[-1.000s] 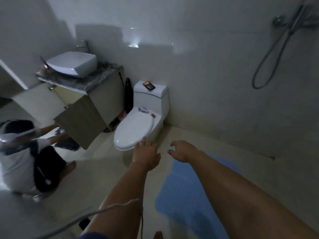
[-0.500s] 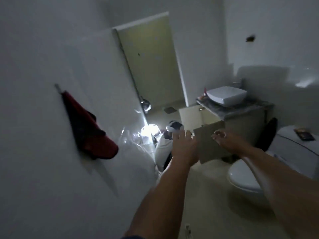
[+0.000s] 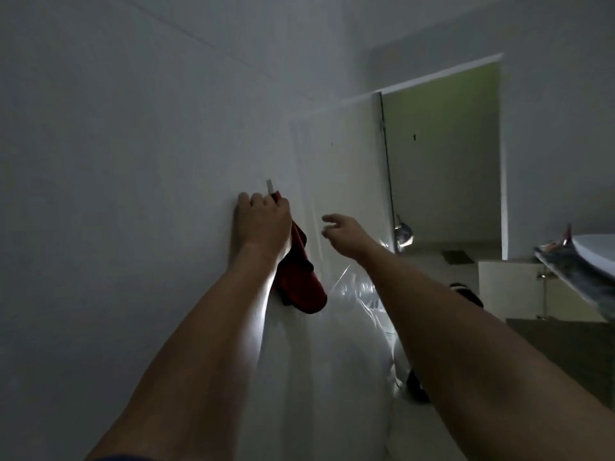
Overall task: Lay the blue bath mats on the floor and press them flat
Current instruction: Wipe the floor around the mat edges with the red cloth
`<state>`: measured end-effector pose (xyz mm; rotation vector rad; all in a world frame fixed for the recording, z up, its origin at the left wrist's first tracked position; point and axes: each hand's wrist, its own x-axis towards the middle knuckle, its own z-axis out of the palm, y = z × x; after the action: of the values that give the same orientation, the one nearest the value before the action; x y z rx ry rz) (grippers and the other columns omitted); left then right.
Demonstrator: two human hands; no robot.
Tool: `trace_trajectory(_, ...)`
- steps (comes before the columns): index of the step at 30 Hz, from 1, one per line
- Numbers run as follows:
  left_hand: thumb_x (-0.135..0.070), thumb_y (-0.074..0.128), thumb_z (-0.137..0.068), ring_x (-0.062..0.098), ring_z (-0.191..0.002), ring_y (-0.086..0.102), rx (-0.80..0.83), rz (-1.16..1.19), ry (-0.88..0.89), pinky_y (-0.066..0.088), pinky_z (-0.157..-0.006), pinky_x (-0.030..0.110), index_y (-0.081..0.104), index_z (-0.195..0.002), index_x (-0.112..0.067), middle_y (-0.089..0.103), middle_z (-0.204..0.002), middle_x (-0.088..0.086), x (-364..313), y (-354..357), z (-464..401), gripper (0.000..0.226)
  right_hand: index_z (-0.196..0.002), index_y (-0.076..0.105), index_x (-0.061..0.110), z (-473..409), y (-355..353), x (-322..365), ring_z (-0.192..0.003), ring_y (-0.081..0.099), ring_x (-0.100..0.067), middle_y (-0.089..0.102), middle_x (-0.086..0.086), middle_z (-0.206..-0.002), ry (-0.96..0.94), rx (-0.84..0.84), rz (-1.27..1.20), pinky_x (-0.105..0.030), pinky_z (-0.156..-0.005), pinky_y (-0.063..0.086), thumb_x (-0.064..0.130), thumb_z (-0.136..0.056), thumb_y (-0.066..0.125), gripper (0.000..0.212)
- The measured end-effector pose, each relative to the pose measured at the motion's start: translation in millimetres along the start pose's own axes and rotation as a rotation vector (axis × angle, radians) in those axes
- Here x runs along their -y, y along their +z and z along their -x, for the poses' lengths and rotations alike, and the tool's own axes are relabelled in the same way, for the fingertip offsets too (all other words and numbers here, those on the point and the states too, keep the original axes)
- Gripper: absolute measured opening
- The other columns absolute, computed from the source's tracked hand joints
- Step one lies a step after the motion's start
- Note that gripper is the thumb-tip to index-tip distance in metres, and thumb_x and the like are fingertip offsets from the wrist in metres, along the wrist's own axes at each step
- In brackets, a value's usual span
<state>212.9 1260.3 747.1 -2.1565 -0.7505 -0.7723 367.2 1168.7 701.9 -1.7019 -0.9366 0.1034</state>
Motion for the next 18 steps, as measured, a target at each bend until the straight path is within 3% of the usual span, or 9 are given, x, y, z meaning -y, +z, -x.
trace_trajectory(2,-0.052,0.062,-0.092,0.032,-0.11,0.059,-0.024,-0.046,0.015,0.036,-0.103,0.048,0.05,-0.141,-0.013,0.069,-0.119,0.013,1.1,7.7,4.9,0.064,-0.151,0.041,0.006,-7.1,24.9,0.9,-0.097,0.065,-0.025,0.056,-0.021,-0.14,0.027,0.049,-0.035,-0.026,-0.075,0.051,0.009,-0.099,0.051,0.053)
trace_trajectory(4,-0.056,0.062,-0.091,0.031,-0.109,0.059,-0.022,-0.031,0.012,0.034,-0.101,0.048,0.049,-0.138,-0.016,0.071,-0.115,0.012,-6.5,13.4,2.9,0.063,-0.153,0.035,0.006,-11.2,43.9,-2.8,-0.121,0.06,-0.029,0.053,-0.019,-0.144,0.052,0.083,-0.046,-0.03,-0.095,0.049,0.013,-0.097,0.055,0.06)
trace_trajectory(6,-0.047,0.064,-0.091,0.03,-0.108,0.059,0.024,-0.01,0.0,0.033,-0.101,0.048,0.045,-0.139,-0.018,0.072,-0.112,0.009,-12.6,12.8,-2.4,0.059,-0.148,0.044,0.006,-12.2,53.0,-7.2,-0.103,0.066,-0.024,0.066,-0.016,-0.12,0.087,0.105,-0.094,-0.029,-0.085,0.052,0.014,-0.094,0.063,0.058)
trace_trajectory(8,-0.036,0.068,-0.089,0.029,-0.106,0.061,0.048,-0.003,-0.007,0.034,-0.101,0.048,0.041,-0.139,-0.019,0.072,-0.11,0.008,-14.5,9.2,-7.3,0.06,-0.126,0.065,0.003,-11.9,53.8,-8.9,-0.077,0.066,-0.017,0.071,-0.008,-0.087,0.083,0.084,-0.139,-0.032,-0.074,0.056,0.012,-0.091,0.068,0.035)
trace_trajectory(9,-0.031,0.069,-0.088,0.029,-0.105,0.063,0.036,0.009,-0.008,0.035,-0.101,0.047,0.04,-0.138,-0.018,0.072,-0.111,0.008,-14.2,7.2,-10.0,0.06,-0.113,0.072,0.002,-13.7,50.5,-8.1,-0.076,0.066,-0.018,0.071,-0.007,-0.082,0.074,0.047,-0.154,-0.036,-0.078,0.059,0.011,-0.091,0.069,0.024)
trace_trajectory(11,-0.02,0.065,-0.089,0.031,-0.102,0.066,-0.011,0.058,-0.011,0.038,-0.099,0.045,0.041,-0.139,-0.017,0.07,-0.114,0.009,-11.4,3.7,-16.6,0.056,-0.103,0.076,0.003,-22.4,40.5,-2.8,-0.084,0.07,-0.024,0.074,-0.011,-0.089,0.053,-0.077,-0.157,-0.044,-0.087,0.059,0.014,-0.093,0.068,0.016)
trace_trajectory(14,-0.013,0.061,-0.094,0.034,-0.096,0.068,-0.084,0.246,-0.037,0.043,-0.076,0.039,0.039,-0.143,-0.013,0.064,-0.117,0.011,-10.2,-4.2,-31.0,0.054,-0.107,0.074,0.007,-30.4,13.8,16.2,-0.097,0.07,-0.026,0.075,-0.012,-0.104,0.013,-0.245,-0.108,-0.042,-0.089,0.058,0.016,-0.094,0.063,0.019)
trace_trajectory(16,-0.015,0.061,-0.095,0.039,-0.095,0.068,-0.127,0.435,-0.055,0.041,-0.07,0.039,0.041,-0.14,-0.013,0.06,-0.117,0.013,-13.6,-16.4,-40.1,0.05,-0.123,0.067,0.009,-24.7,-3.1,28.0,-0.102,0.067,-0.022,0.069,-0.015,-0.12,0.014,-0.169,-0.132,-0.033,-0.081,0.055,0.008,-0.093,0.059,0.031)
trace_trajectory(18,-0.014,0.059,-0.094,0.041,-0.092,0.066,-0.181,0.643,-0.108,0.042,-0.071,0.04,0.047,-0.13,-0.011,0.06,-0.115,0.014,-17.3,-31.7,-50.6,0.038,-0.145,0.047,0.013,-11.7,-7.0,37.3,-0.114,0.063,-0.024,0.06,-0.015,-0.136,0.078,-0.009,-0.208,-0.031,-0.074,0.044,0.008,-0.094,0.059,0.053)
